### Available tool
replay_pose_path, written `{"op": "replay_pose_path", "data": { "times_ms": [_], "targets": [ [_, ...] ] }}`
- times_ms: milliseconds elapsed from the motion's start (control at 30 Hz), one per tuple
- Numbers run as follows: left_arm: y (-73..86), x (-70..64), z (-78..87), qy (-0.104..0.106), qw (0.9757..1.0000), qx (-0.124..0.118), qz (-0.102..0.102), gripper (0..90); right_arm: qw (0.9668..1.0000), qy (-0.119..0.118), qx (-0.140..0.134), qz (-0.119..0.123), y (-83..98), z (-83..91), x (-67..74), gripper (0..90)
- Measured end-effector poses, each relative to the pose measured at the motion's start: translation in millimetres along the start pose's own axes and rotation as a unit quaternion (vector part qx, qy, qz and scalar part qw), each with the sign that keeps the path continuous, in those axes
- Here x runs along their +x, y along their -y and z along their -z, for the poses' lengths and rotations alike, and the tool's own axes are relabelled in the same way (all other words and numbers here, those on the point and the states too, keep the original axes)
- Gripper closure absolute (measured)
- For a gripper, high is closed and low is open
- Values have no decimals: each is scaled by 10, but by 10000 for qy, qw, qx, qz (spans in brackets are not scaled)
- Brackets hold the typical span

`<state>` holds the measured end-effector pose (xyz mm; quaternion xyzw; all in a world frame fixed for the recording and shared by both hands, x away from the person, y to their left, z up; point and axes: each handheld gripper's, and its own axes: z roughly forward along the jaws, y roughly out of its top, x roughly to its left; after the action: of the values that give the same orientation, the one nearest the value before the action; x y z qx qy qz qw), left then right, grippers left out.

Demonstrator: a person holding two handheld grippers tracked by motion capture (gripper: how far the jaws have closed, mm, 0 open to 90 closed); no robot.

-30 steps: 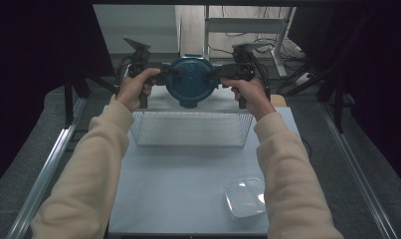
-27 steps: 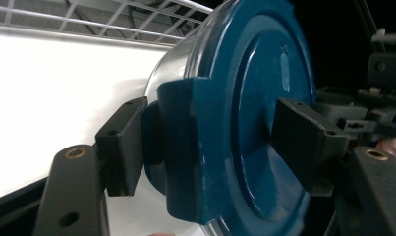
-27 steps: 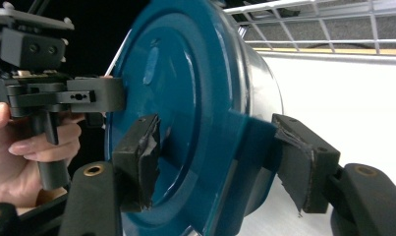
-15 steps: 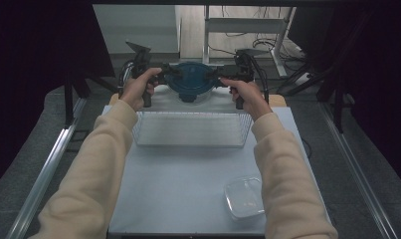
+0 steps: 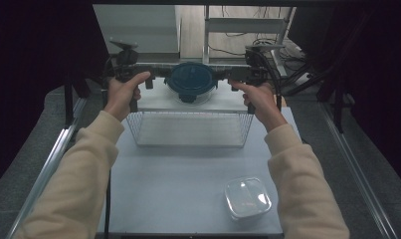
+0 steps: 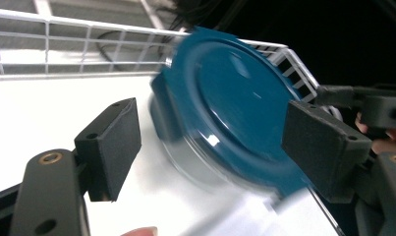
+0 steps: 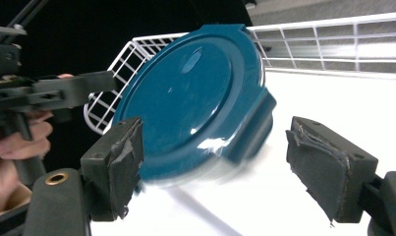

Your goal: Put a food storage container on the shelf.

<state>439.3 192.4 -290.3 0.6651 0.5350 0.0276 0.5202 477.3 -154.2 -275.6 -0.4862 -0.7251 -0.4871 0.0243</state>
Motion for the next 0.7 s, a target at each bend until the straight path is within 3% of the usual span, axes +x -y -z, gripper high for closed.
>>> {"op": "replay_pose_path", "data": {
  "times_ms": [167, 333, 433, 567, 600, 700],
  "targets": [
    [281, -119, 287, 162, 9995, -95, -236, 221, 9990, 107, 7, 443, 259, 264, 100, 212],
    [639, -210, 496, 241, 9975, -68, -665, 223, 9958, 257, 36, 879, 587, 465, 142, 214],
    [841, -236, 555, 273, 9959, -8, -866, 248, 9934, 202, 12, 1127, 816, 569, 163, 214],
    [1165, -260, 586, 141, 9933, 27, -1145, 274, 9880, 349, -10, 1507, 1129, 679, 164, 224],
    [1287, -268, 571, 102, 9920, 89, -1252, 288, 9873, 356, 0, 1546, 1206, 698, 150, 231],
    [1454, -265, 544, -1, 9899, 217, -1403, 314, 9870, 357, 27, 1564, 1431, 738, 70, 240]
  ]
}}
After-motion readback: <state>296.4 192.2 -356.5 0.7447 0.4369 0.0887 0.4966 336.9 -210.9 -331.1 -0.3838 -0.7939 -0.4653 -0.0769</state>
